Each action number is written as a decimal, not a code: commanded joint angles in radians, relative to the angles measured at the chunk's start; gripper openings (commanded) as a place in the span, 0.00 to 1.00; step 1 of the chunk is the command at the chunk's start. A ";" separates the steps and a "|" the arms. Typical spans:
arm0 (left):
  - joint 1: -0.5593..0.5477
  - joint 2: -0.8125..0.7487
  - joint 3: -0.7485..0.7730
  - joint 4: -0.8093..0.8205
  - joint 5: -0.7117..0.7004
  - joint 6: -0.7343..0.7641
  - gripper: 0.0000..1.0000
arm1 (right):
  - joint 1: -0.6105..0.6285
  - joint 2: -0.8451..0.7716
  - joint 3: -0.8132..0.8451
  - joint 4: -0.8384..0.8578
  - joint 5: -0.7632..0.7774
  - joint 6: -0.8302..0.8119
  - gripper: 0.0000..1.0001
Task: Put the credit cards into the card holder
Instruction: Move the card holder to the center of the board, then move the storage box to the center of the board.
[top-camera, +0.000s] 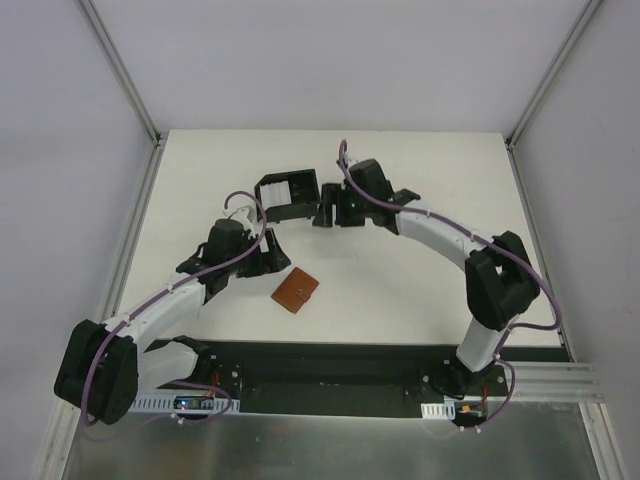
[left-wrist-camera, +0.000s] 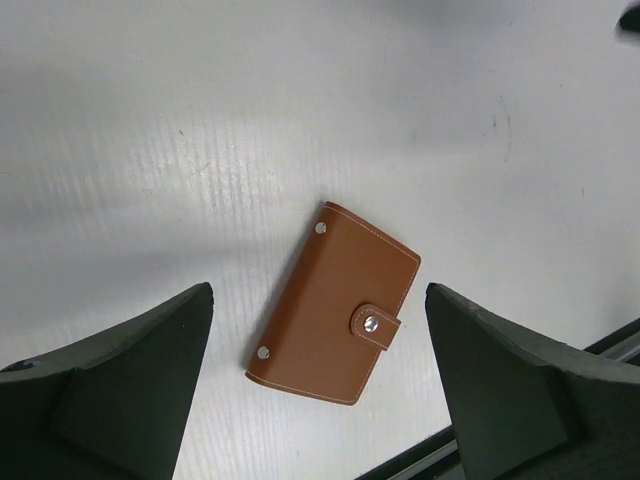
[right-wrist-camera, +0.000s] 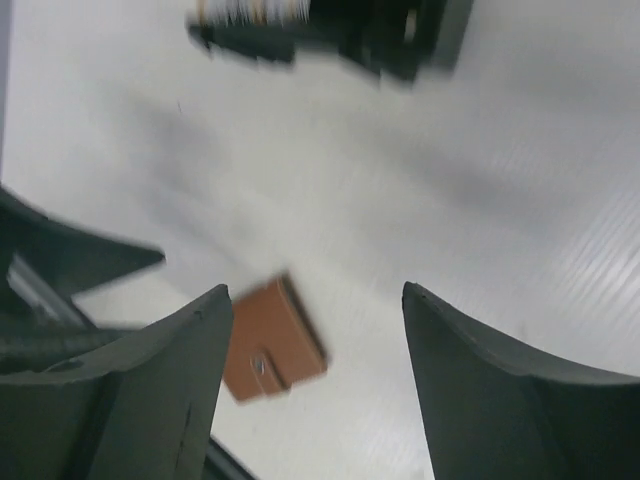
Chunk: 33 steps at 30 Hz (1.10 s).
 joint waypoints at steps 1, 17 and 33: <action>-0.005 -0.083 0.027 -0.056 -0.054 -0.005 0.87 | -0.036 0.155 0.312 -0.189 0.141 -0.112 0.73; -0.005 -0.250 0.007 -0.127 -0.045 -0.005 0.99 | -0.071 0.688 1.069 -0.437 0.245 -0.204 0.81; -0.005 -0.230 0.004 -0.135 -0.046 -0.015 0.99 | -0.073 0.555 0.786 -0.310 0.262 -0.270 0.55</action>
